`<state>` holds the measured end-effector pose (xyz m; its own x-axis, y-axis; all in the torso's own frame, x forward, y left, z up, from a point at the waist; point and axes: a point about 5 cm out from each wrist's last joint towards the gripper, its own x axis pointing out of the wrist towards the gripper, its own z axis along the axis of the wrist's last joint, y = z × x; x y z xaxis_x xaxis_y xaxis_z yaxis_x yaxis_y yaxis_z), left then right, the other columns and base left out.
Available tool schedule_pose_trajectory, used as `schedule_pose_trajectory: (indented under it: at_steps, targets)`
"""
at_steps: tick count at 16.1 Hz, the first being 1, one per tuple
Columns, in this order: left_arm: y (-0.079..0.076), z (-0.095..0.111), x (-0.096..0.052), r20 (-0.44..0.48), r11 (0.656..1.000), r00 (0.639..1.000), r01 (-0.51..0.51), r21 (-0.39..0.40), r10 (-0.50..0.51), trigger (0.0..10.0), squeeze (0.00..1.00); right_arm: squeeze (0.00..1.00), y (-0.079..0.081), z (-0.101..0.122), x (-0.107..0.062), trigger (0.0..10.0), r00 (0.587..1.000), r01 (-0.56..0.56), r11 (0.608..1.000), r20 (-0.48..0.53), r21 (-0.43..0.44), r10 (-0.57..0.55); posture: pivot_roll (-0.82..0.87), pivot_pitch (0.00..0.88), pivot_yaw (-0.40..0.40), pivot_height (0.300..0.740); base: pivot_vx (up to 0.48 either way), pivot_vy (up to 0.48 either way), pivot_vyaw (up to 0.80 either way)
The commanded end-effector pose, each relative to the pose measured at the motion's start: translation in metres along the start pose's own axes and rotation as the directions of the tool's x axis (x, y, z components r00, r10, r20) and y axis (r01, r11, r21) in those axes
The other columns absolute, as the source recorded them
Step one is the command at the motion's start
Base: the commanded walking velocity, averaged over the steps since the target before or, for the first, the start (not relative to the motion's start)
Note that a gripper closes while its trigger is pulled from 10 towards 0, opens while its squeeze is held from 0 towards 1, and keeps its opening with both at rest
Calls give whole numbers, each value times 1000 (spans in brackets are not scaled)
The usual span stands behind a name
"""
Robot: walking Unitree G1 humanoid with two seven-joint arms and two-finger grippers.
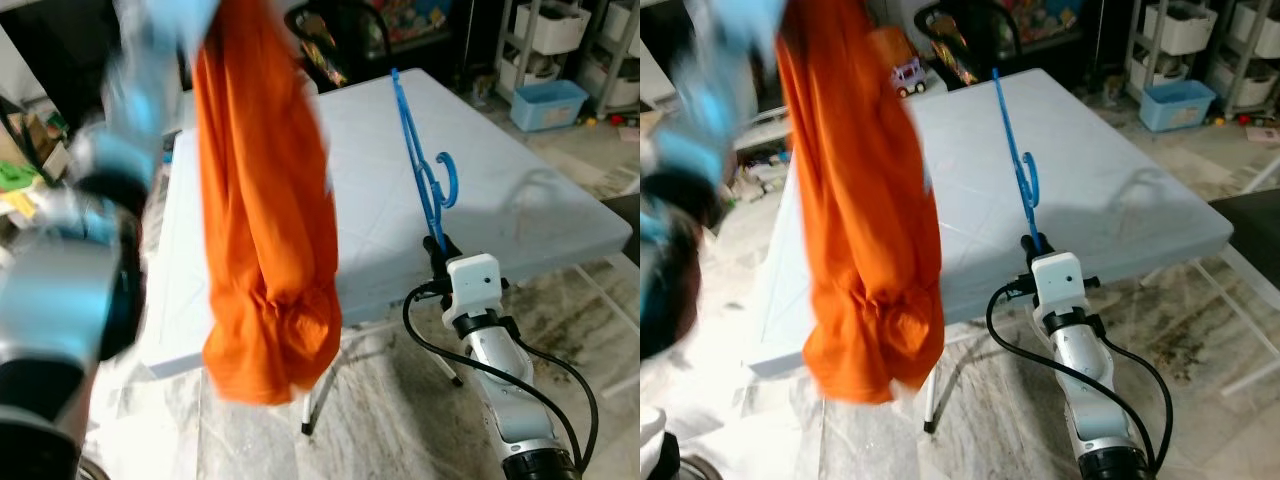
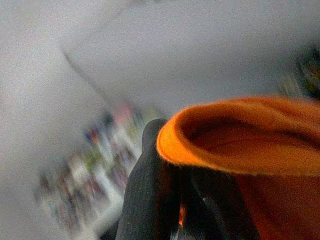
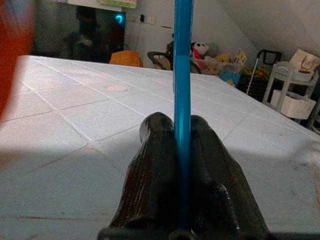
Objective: Hang hanger
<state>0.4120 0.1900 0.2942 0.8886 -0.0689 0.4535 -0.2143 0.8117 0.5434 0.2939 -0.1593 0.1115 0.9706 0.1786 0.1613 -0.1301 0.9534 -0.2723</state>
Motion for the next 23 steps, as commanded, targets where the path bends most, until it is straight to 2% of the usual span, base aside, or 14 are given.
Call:
schedule_pose_trajectory:
  at_steps: [1, 2, 3, 4, 6, 9, 11, 12, 15, 16, 17, 19, 22, 23]
  targets:
    - [-5, -54, -31, -224, 998, 974, 18, -67, -33, 10000, 0, 0, 7, -4, -2, 10000, 999, -37, 999, -35, 14, 37, -181, 0, 162, 740, 0, 0, 0]
    - [-8, -74, -47, -305, 993, 951, 21, -120, -57, 10000, 0, 0, 7, -5, -2, 10000, 998, -47, 999, -39, 15, 48, -180, 0, 157, 740, 0, 0, 0]
    - [-11, -99, -69, -416, 983, 905, 11, -181, -87, 10000, 1000, 0, 7, -6, -1, 10000, 997, -66, 998, -45, 17, 67, -173, 0, 143, 740, 0, 0, 0]
    - [-12, -113, -82, -468, 975, 876, 11, -222, -116, 10000, 1000, 0, 10, -6, 0, 10000, 994, -96, 995, -49, 19, 97, -169, 0, 135, 740, 0, 0, 0]
    - [-16, -117, -88, -488, 961, 857, 30, -273, -165, 10000, 1000, 0, 12, -6, 1, 10000, 993, -111, 994, -49, 21, 112, -163, 0, 132, 740, 0, 0, 0]
    - [-37, -113, -94, -393, 895, 860, 147, -420, -326, 10000, 1000, 0, 17, -7, 2, 10000, 989, -139, 990, -53, 29, 140, -153, 0, 138, 740, 0, 0, 0]
    - [-53, -104, -96, -276, 761, 893, 107, -640, -357, 10000, 1000, 0, 20, -9, 1, 10000, 987, -147, 988, -62, 38, 149, -146, 0, 147, 740, 0, 0, 0]
    - [-70, -102, -110, -251, 665, 899, 58, -745, -359, 10000, 1000, 0, 22, -11, 0, 10000, 986, -150, 988, -67, 44, 153, -141, 0, 150, 740, 0, 0, 0]
    - [-84, -101, -127, -251, 590, 896, 16, -807, -367, 10000, 1000, 0, 24, -12, -1, 10000, 985, -154, 987, -71, 47, 157, -129, 0, 135, 740, 0, 0, 0]
    - [-94, -97, -138, -208, 569, 876, 88, -817, -435, 10000, 1000, 0, 25, -13, -1, 10000, 983, -166, 985, -76, 48, 169, -119, 0, 122, 740, 0, 0, 0]
    - [-100, -100, -149, -196, 579, 824, 185, -794, -532, 10000, 1000, 0, 27, -14, 0, 10000, 977, -196, 980, -79, 44, 199, -100, 0, 111, 740, 0, 0, 0]
    - [-95, -95, -158, -174, 576, 795, 251, -778, -581, 10000, 1000, 0, 29, -12, 4, 10000, 972, -226, 974, -69, 25, 227, -92, 0, 115, 740, 0, 0, 0]
    - [-96, -81, -176, -227, 577, 795, 181, -796, -562, 10000, 1000, 0, 25, -12, 5, 10000, 977, -198, 980, -71, 33, 200, -100, 0, 131, 740, 0, 0, 0]
    - [-101, -81, -188, -263, 562, 788, 123, -818, -556, 10000, 1000, 0, 25, -14, 3, 10000, 978, -195, 980, -75, 35, 197, -102, 0, 133, 740, 0, 0, 0]
